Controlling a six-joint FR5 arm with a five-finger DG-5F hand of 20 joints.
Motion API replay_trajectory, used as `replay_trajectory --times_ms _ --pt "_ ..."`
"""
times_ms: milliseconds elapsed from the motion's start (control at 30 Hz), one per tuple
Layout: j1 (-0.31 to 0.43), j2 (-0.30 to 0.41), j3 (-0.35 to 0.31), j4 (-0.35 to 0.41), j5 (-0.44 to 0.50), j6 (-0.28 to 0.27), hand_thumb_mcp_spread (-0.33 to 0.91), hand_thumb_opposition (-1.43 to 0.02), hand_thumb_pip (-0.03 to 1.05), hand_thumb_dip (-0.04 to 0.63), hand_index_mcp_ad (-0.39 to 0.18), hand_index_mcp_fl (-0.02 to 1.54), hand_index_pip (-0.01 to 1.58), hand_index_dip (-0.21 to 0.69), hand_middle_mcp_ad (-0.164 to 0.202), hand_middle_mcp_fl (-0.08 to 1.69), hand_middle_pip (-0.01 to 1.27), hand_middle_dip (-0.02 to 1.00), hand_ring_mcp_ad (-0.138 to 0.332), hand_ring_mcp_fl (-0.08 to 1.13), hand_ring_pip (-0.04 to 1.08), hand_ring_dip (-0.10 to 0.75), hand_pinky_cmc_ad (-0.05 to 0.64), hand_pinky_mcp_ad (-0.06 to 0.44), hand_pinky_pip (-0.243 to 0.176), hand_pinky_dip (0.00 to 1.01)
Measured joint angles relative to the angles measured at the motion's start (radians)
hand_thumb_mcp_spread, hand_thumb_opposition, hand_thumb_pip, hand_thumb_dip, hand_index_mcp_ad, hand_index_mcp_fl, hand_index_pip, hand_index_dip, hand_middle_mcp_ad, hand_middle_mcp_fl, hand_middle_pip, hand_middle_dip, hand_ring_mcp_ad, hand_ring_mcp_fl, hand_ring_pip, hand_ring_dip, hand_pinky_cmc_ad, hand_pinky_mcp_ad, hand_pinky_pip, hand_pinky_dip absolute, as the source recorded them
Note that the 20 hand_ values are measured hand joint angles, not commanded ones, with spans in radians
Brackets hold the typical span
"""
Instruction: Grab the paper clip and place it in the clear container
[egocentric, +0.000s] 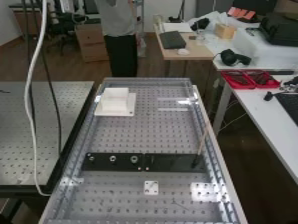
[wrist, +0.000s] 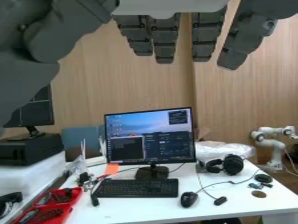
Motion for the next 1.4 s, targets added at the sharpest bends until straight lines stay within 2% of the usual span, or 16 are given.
replay_trajectory --times_ms 133,667,1067,1333,1400 --pt "-0.001 -0.001 0.002 0.0 -0.001 0.0 0.18 -0.66 0.11 0.021 0.073 0.02 0.08 -0.035 0.103 0.0 0.15 0.01 0.208 0.02 0.1 -0.066 0.347 0.262 -0.061 0.14" --pt "-0.012 -0.008 -0.022 0.03 -0.012 0.008 0.18 -0.66 0.11 0.021 0.073 0.02 0.08 -0.035 0.103 0.0 0.15 0.01 0.208 0.02 0.1 -0.066 0.346 0.264 -0.061 0.13" --pt "-0.008 -0.007 -0.139 0.126 0.019 0.041 0.19 -0.66 0.12 0.024 0.073 0.02 0.09 -0.031 0.106 -0.01 0.15 0.01 0.215 0.02 0.1 -0.066 0.346 0.264 -0.063 0.14" --pt "-0.005 -0.01 -0.241 0.221 0.059 0.075 0.21 -0.66 0.14 0.024 0.07 0.03 0.08 -0.03 0.103 -0.01 0.15 0.01 0.216 0.03 0.1 -0.068 0.346 0.264 -0.066 0.14" --pt "-0.005 -0.012 -0.262 0.245 0.068 0.081 0.22 -0.66 0.14 0.024 0.07 0.03 0.09 0.0 0.103 -0.01 0.15 0.01 0.216 0.03 0.1 -0.065 0.346 0.26 -0.072 0.14"
